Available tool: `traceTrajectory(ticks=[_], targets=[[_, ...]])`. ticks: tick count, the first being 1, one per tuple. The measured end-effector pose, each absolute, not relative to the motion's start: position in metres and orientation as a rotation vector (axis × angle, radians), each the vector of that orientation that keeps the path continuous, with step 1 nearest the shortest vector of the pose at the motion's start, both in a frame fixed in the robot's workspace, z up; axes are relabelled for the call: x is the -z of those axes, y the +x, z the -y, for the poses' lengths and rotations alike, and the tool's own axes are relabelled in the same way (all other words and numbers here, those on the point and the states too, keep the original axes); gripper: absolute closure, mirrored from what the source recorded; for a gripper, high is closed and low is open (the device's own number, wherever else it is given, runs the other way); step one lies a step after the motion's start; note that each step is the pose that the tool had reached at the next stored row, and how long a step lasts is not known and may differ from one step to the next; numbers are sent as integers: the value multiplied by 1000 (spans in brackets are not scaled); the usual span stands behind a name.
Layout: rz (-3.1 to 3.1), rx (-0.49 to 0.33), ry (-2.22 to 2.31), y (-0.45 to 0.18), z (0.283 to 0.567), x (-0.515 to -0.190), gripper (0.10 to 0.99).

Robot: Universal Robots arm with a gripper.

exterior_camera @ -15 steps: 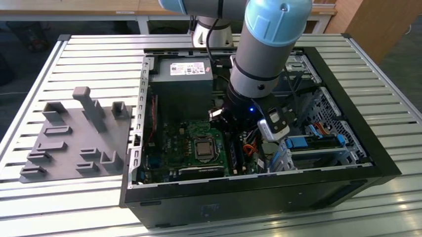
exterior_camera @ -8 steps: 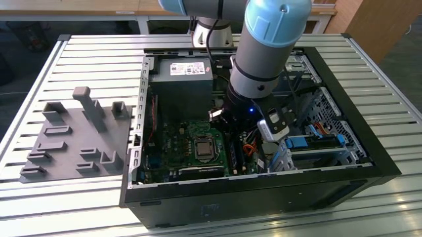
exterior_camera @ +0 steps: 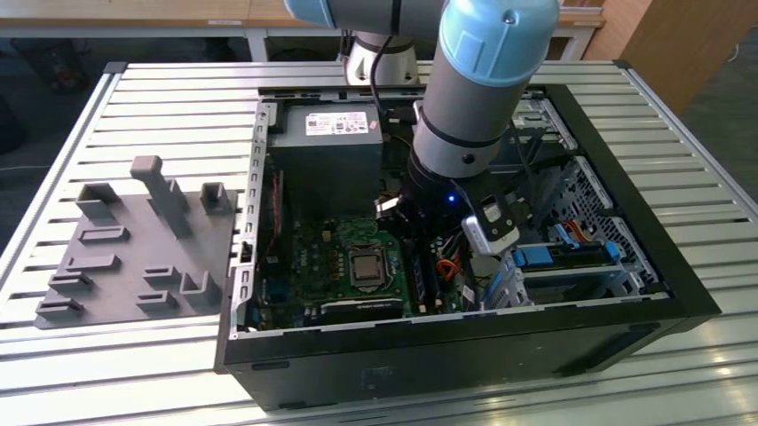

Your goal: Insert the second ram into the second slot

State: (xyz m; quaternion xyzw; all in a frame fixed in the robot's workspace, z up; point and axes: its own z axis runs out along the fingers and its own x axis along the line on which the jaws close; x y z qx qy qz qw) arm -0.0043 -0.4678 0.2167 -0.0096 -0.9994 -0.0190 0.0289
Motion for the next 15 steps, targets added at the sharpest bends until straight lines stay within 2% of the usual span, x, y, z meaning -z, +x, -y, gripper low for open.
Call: traceTrajectory(ticks=[4, 5, 15], targets=[[3083, 59, -29, -4, 468, -216, 945], [3083, 59, -30, -4, 468, -216, 878], [3083, 59, -30, -4, 468, -223, 878]])
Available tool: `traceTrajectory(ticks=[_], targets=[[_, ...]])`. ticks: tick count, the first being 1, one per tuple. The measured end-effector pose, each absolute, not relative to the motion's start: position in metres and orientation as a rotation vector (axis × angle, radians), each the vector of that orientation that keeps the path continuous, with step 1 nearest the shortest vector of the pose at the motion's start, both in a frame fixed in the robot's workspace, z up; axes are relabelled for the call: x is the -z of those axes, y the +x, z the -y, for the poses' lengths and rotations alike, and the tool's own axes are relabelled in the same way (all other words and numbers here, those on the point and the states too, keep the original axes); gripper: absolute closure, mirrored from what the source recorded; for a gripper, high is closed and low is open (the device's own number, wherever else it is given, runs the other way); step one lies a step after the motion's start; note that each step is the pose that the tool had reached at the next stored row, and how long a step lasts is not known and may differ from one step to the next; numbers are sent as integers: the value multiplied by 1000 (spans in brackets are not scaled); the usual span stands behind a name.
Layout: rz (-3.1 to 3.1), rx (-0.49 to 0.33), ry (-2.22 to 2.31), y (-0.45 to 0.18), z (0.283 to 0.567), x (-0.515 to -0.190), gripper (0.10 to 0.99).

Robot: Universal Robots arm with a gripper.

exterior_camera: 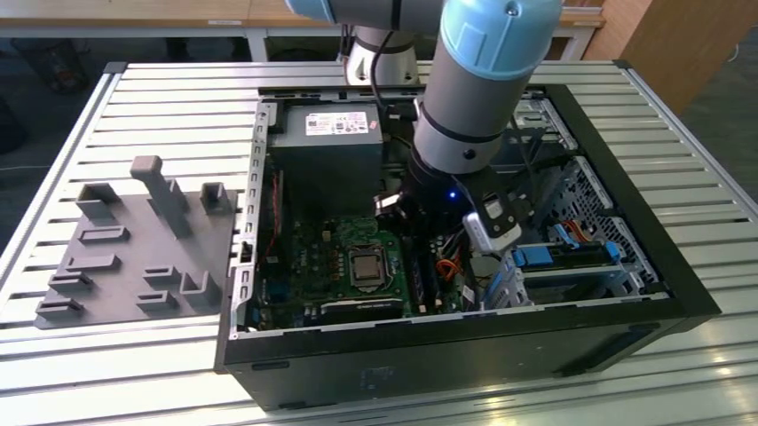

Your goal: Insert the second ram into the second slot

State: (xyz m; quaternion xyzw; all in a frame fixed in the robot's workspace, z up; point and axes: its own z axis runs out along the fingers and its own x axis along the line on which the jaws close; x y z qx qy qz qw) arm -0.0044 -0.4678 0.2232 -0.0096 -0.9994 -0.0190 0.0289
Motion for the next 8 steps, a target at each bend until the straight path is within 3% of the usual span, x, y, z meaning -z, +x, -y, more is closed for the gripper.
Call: traceTrajectory(ticks=[5, 6, 8], targets=[[3083, 59, -30, -4, 468, -227, 894], [3083, 59, -29, -4, 468, -227, 961], [3083, 59, -29, -4, 468, -227, 980]])
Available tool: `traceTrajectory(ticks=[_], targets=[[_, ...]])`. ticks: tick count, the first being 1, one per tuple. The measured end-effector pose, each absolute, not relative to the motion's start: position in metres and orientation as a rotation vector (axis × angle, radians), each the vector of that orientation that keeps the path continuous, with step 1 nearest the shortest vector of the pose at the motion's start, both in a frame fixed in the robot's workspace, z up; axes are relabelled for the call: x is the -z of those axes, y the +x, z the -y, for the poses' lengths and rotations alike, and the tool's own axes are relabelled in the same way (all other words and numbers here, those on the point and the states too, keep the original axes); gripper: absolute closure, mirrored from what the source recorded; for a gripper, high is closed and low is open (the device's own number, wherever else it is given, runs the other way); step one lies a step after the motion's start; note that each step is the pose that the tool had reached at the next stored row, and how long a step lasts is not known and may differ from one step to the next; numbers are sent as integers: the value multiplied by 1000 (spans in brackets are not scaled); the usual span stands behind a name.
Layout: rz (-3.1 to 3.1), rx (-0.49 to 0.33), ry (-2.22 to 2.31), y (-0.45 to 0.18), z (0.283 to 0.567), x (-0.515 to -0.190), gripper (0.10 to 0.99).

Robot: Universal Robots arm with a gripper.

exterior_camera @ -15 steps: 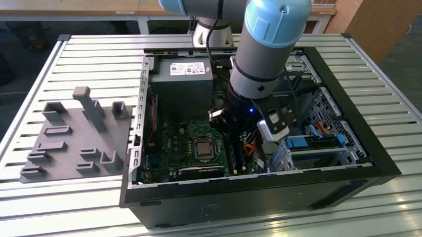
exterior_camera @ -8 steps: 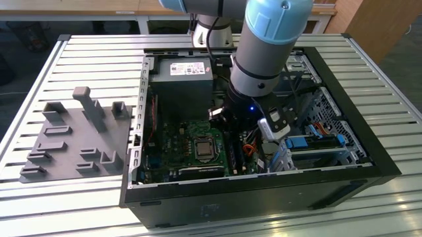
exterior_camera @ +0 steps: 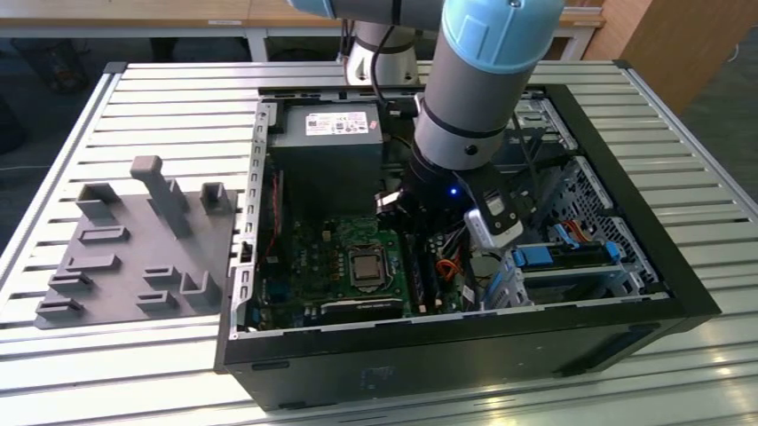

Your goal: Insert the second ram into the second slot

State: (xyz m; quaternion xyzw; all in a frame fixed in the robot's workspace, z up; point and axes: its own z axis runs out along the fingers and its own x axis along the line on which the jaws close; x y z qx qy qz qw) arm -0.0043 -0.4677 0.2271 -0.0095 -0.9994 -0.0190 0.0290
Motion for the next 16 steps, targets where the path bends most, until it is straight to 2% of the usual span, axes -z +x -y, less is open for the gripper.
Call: traceTrajectory(ticks=[16], targets=[[3084, 57, -29, -4, 468, -221, 980]])
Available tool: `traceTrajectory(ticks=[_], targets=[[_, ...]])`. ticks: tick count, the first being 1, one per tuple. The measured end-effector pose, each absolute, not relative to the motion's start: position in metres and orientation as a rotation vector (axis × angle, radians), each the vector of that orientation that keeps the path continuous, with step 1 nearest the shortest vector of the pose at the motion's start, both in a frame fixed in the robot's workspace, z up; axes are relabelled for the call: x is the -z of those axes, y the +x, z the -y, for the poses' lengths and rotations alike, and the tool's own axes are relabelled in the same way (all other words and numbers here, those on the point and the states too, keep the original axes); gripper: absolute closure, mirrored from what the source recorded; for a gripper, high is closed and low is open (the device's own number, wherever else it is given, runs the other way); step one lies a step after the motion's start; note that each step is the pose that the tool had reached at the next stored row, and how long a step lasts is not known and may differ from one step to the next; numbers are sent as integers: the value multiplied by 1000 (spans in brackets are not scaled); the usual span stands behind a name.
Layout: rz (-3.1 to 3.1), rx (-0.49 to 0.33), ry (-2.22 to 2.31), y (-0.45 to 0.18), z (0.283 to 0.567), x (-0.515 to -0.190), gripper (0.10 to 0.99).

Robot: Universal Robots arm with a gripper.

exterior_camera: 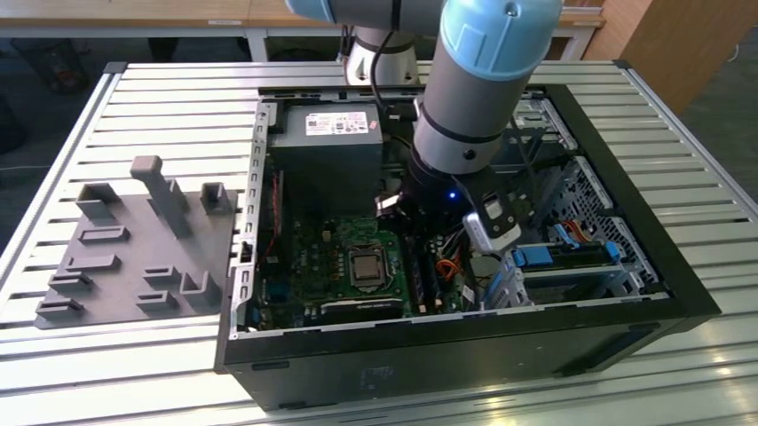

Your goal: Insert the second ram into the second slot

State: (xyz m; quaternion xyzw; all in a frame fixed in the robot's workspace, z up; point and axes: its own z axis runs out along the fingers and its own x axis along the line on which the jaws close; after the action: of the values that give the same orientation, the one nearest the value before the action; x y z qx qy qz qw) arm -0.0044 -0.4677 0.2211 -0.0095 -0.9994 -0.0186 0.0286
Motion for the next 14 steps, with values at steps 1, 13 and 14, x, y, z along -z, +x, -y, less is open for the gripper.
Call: traceTrajectory(ticks=[1, 13, 14], targets=[[3084, 57, -30, -4, 468, -221, 980], [3083, 50, -30, -5, 467, -214, 980], [3084, 50, -30, -5, 467, -215, 980]])
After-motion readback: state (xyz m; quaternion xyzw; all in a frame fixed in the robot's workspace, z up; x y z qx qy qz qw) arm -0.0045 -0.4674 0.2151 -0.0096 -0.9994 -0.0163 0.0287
